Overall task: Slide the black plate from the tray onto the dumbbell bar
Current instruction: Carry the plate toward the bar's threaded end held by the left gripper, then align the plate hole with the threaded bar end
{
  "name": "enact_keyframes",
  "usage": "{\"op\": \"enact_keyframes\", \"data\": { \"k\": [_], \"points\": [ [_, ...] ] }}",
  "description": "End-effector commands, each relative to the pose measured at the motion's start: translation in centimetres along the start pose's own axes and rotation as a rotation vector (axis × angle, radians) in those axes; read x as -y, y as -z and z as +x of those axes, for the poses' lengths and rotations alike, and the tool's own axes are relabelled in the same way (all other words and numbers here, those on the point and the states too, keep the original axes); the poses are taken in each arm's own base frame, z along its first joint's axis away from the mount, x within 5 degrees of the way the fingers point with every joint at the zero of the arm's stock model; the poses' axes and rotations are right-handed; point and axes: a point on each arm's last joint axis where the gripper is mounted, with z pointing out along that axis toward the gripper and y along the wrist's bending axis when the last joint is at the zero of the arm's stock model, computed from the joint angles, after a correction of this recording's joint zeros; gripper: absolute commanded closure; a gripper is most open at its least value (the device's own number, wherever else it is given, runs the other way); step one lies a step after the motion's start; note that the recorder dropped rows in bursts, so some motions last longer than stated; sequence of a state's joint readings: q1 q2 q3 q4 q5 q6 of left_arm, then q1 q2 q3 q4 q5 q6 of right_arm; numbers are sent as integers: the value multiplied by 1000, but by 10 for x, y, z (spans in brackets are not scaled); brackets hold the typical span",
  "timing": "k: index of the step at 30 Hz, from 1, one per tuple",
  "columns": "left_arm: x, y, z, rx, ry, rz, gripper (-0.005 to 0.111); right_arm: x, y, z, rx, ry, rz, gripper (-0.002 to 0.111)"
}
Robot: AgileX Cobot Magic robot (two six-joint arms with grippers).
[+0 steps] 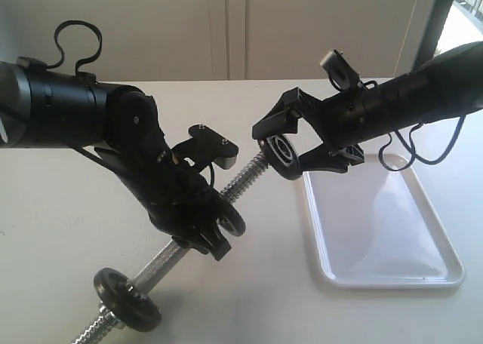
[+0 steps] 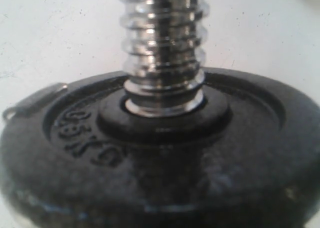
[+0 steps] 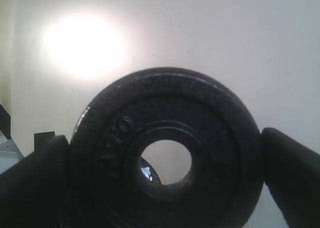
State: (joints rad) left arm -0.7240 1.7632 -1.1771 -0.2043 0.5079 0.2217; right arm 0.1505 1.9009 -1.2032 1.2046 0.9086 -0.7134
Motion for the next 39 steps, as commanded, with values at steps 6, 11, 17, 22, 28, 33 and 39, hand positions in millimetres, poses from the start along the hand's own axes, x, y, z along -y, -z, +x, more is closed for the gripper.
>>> {"op": "enact_keyframes", "data": {
  "k": [6,11,17,22,28,33,39],
  "points": [
    [8,21,-10,85,22,24,107,-13,-4,1,-5,-7,-69,108],
    [8,21,-10,85,24,26,107,-13,-4,2,-12,-7,-75,108],
    [8,21,-10,85,22,25,107,-16,-2,1,-28,0,-97,108],
    [8,21,-10,85,22,25,107,-19,-1,1,-37,5,-112,108],
    [8,21,-10,85,22,25,107,-19,-1,1,-44,5,-118,108],
    [8,21,-10,85,22,25,107,-18,0,1,-43,3,-119,108],
    [8,21,-10,85,22,25,107,-14,11,-3,-20,-6,-120,108]
  ]
}}
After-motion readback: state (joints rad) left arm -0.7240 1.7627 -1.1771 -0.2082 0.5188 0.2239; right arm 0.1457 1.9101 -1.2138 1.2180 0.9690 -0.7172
